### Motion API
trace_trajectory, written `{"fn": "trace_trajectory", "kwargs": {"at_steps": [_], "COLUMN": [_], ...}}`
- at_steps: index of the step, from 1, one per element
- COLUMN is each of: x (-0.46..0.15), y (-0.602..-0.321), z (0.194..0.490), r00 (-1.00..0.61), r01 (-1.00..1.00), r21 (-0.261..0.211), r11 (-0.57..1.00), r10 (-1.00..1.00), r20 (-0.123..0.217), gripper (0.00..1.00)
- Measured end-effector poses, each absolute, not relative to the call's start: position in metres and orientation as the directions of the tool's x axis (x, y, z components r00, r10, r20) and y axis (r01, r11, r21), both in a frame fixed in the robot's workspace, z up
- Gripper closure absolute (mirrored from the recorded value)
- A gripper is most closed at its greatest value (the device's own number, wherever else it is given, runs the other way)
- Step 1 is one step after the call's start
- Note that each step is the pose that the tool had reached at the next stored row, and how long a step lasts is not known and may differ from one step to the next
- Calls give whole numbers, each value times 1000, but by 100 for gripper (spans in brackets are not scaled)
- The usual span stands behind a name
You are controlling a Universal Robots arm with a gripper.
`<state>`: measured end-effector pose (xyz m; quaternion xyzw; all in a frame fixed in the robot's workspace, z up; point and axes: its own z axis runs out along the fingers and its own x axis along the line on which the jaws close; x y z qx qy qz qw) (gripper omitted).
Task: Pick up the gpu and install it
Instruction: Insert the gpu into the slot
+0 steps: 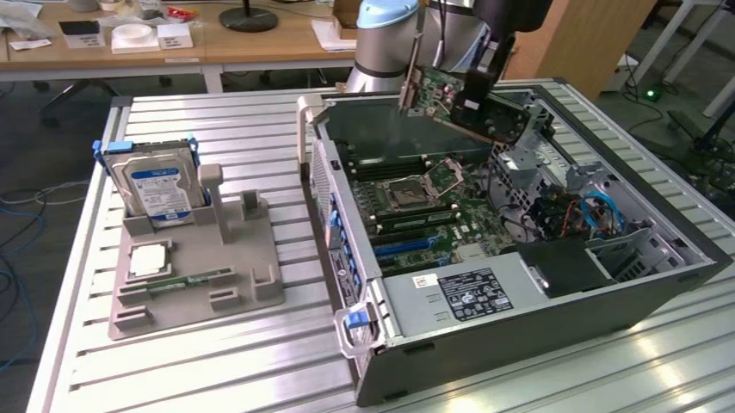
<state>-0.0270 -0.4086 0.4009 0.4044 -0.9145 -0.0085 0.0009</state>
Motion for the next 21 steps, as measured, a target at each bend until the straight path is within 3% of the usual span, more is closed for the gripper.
{"fn": "trace_trajectory", "kwargs": {"at_steps": [21], "x": [-27], "y": [-409], "z": [401], "r00": [-370], "r01": [-929], "r21": [12], "r11": [370], "r10": [-929], "r20": [2], "gripper": [73]}}
